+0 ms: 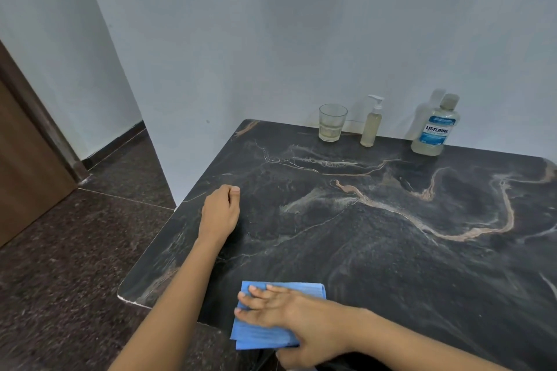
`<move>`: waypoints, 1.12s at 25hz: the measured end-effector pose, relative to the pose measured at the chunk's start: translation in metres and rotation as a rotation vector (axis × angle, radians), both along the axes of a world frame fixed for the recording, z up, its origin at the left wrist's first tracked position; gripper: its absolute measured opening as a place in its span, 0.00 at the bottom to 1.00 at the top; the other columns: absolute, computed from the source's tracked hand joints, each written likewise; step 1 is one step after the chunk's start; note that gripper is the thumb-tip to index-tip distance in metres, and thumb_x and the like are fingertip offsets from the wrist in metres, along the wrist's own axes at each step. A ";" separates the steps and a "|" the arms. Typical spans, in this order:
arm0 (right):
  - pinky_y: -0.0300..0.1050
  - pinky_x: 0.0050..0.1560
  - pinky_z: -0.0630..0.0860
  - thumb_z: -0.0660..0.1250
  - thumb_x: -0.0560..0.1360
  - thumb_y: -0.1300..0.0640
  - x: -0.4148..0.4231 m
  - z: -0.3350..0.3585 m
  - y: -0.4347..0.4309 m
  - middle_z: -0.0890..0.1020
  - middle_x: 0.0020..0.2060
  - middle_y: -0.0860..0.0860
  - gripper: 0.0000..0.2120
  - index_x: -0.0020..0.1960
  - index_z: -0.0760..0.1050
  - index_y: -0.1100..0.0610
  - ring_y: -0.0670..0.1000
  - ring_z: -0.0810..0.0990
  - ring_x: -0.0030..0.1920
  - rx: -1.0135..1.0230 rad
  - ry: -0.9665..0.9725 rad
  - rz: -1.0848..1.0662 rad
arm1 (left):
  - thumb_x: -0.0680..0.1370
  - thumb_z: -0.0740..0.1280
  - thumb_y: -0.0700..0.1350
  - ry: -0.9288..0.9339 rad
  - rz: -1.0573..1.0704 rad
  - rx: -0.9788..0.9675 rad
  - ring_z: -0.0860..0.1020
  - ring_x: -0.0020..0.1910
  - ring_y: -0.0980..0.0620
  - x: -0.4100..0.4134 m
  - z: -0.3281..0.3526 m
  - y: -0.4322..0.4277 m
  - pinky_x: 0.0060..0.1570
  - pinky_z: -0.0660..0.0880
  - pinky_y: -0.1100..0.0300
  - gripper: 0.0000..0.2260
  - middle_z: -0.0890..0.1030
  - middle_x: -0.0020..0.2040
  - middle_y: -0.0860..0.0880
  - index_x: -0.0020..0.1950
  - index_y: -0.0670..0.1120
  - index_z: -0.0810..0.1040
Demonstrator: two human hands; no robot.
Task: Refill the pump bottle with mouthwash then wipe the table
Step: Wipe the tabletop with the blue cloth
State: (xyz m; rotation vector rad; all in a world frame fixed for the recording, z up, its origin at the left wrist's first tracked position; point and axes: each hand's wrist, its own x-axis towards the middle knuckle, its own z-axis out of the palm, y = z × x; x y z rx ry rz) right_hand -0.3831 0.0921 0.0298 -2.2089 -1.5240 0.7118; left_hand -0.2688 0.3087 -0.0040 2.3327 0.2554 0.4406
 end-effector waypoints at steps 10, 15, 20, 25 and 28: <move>0.39 0.77 0.41 0.55 0.77 0.65 -0.027 -0.013 -0.006 0.53 0.78 0.48 0.31 0.78 0.53 0.54 0.39 0.43 0.76 0.056 -0.028 -0.084 | 0.82 0.54 0.51 0.024 -0.061 0.048 0.76 0.49 0.48 -0.037 -0.005 -0.003 0.51 0.73 0.50 0.15 0.80 0.47 0.48 0.51 0.44 0.77; 0.34 0.62 0.68 0.55 0.78 0.66 -0.028 0.013 -0.018 0.79 0.58 0.42 0.26 0.73 0.67 0.51 0.38 0.76 0.57 0.075 0.273 -0.171 | 0.83 0.54 0.49 0.031 -0.068 0.049 0.75 0.47 0.48 -0.040 0.001 0.001 0.52 0.71 0.51 0.15 0.79 0.45 0.48 0.51 0.43 0.76; 0.35 0.44 0.74 0.58 0.78 0.70 0.032 0.061 -0.016 0.80 0.47 0.47 0.18 0.62 0.75 0.57 0.41 0.78 0.44 0.330 0.441 -0.488 | 0.82 0.54 0.49 0.004 -0.059 0.035 0.75 0.46 0.46 -0.028 0.006 0.007 0.49 0.72 0.48 0.15 0.79 0.44 0.46 0.49 0.43 0.76; 0.42 0.46 0.74 0.65 0.74 0.64 0.146 0.086 -0.003 0.84 0.47 0.51 0.12 0.55 0.80 0.53 0.46 0.80 0.44 0.351 0.069 -0.667 | 0.82 0.54 0.49 -0.012 -0.092 0.087 0.75 0.43 0.45 0.004 0.011 0.009 0.45 0.72 0.49 0.16 0.78 0.41 0.46 0.49 0.41 0.76; 0.41 0.44 0.73 0.66 0.71 0.62 0.214 0.083 0.008 0.84 0.45 0.48 0.11 0.50 0.82 0.53 0.47 0.80 0.45 0.382 -0.174 -0.758 | 0.82 0.53 0.50 -0.027 -0.104 0.127 0.75 0.44 0.46 0.030 0.008 0.011 0.46 0.72 0.48 0.16 0.79 0.43 0.46 0.48 0.41 0.76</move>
